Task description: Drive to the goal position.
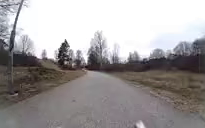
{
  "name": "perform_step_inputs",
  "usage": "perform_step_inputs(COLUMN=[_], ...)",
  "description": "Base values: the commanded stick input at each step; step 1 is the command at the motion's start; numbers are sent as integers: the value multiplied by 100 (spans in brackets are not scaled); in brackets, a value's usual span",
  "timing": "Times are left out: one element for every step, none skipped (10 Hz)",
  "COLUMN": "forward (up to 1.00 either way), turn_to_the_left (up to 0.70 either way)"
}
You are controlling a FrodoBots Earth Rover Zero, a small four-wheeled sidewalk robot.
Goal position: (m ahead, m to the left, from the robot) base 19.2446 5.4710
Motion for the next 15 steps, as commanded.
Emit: perform_step_inputs(forward=[70,70,70,70,70,70,70,70,70,70,70,70,70,70,70], turn_to_the_left=[-31,-35,-29,-15,-3,0,0,0,0,0,0,0,0,0,0])
